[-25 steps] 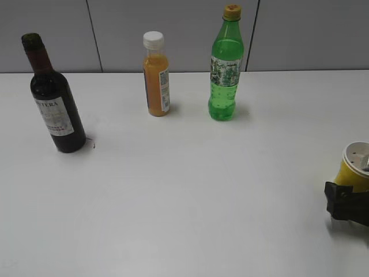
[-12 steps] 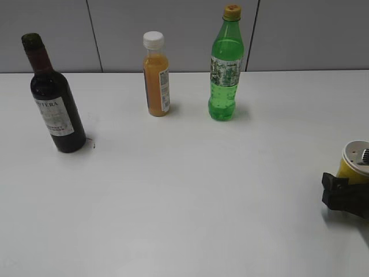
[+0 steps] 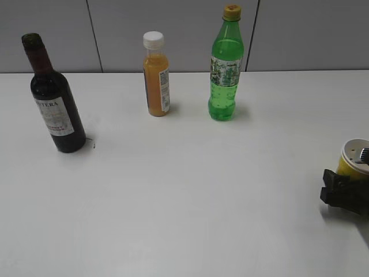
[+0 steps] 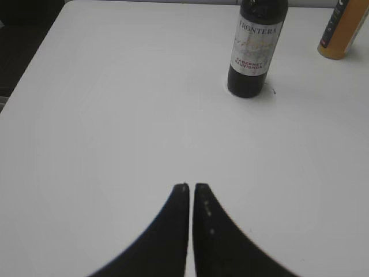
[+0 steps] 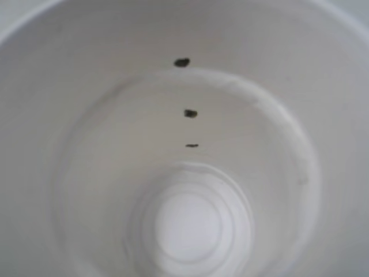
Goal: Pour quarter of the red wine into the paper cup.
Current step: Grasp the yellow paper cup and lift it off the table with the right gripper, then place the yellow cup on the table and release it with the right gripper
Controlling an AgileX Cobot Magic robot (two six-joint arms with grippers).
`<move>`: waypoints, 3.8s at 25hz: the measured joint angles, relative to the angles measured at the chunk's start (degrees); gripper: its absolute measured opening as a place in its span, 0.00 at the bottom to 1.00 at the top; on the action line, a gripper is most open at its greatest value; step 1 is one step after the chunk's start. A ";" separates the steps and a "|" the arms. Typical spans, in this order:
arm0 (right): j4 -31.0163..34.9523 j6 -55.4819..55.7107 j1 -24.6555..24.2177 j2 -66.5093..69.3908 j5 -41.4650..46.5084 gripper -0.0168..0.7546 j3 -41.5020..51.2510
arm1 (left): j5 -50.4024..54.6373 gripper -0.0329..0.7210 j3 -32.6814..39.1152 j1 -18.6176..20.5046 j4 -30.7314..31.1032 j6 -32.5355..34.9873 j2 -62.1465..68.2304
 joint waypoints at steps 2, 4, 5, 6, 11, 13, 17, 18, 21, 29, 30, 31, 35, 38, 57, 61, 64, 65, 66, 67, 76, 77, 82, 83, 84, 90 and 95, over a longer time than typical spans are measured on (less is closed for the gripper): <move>0.00 0.00 0.00 0.14 -0.20 0.73 -0.05 | 0.00 0.04 0.00 0.00 0.00 0.00 0.00; 0.00 0.00 0.00 0.20 -0.32 0.71 -0.05 | 0.00 0.04 0.00 0.00 0.00 0.00 0.00; 0.00 0.00 0.00 0.20 -0.32 0.71 -0.05 | 0.00 0.04 0.00 0.00 0.00 0.00 0.00; 0.00 0.00 0.00 0.20 -0.32 0.69 -0.05 | 0.00 0.04 0.00 0.00 0.00 0.00 0.00; 0.00 0.00 0.00 0.24 -0.32 0.62 -0.05 | 0.00 0.04 0.00 0.00 0.00 0.00 0.00; 0.00 0.00 0.00 0.24 -0.32 0.62 -0.05 | 0.00 0.04 0.00 0.00 0.00 0.00 0.00; 0.00 0.00 0.00 0.24 -0.32 0.62 -0.11 | 0.00 0.04 0.00 0.00 0.00 0.00 0.00; -0.05 0.00 0.00 0.24 -0.32 0.62 -0.11 | 0.00 0.04 0.00 0.00 0.00 0.00 0.00; -0.16 0.00 0.00 -0.22 0.20 0.62 -0.11 | 0.00 0.04 0.00 0.00 0.00 0.00 0.00; -0.40 -0.04 0.00 -0.60 0.52 0.62 0.19 | 0.00 0.04 0.00 0.00 0.00 0.00 0.00; -0.53 -0.04 0.00 -0.91 0.77 0.62 0.46 | 0.00 0.04 0.00 0.00 0.00 0.00 0.00; -0.72 -0.04 0.00 -1.31 1.13 0.62 0.68 | 0.00 0.04 0.00 0.00 0.00 0.00 0.00; -2.57 -0.04 0.00 -4.07 3.56 0.62 1.27 | 0.00 0.04 0.00 0.00 0.00 0.00 0.00; -6.13 -0.04 0.00 -6.11 5.32 0.61 1.47 | 0.00 0.04 0.00 0.00 0.00 0.00 0.00; -52.34 7.38 0.61 -9.00 6.15 0.61 -13.51 | 0.00 0.04 0.00 0.00 0.00 0.00 0.00; -60.36 13.01 3.75 -9.00 8.73 0.61 -21.52 | 0.00 0.04 0.00 0.00 0.00 0.00 0.00; -64.77 16.61 6.88 -7.88 10.71 0.61 -27.93 | 0.00 0.04 0.00 0.00 0.00 0.00 0.00; -65.66 18.28 7.98 -7.10 10.92 0.61 -29.72 | 0.00 0.04 0.00 0.00 0.00 0.00 0.00; -66.65 20.24 8.91 -6.11 11.21 0.61 -31.92 | 0.00 0.04 0.00 0.00 0.00 0.00 0.00; -67.77 22.30 9.97 -5.13 11.60 0.61 -34.13 | 0.00 0.04 0.00 0.00 0.00 0.00 0.00; -81.87 29.52 17.79 7.52 16.10 0.61 -51.55 | 0.00 0.04 0.00 0.00 0.00 0.00 0.00; -82.33 29.75 18.68 9.45 16.79 0.61 -54.66 | 0.00 0.04 0.00 0.00 0.00 0.00 0.00; -82.44 30.82 19.83 12.61 18.74 0.61 -58.85 | 0.00 0.04 0.00 0.00 0.00 0.00 0.00; -82.44 30.96 19.87 13.27 19.24 0.61 -59.38 | 0.00 0.04 0.00 0.00 0.00 0.00 0.00; -82.44 31.15 19.94 13.80 19.55 0.61 -59.69 | 0.00 0.04 0.00 0.00 0.00 0.00 0.00; -82.32 33.46 19.94 16.44 19.52 0.61 -60.10 | 0.00 0.04 0.00 0.00 0.00 0.00 0.00; -82.30 33.49 19.94 16.52 19.41 0.61 -60.16 | 0.00 0.04 0.00 0.00 0.00 0.00 0.00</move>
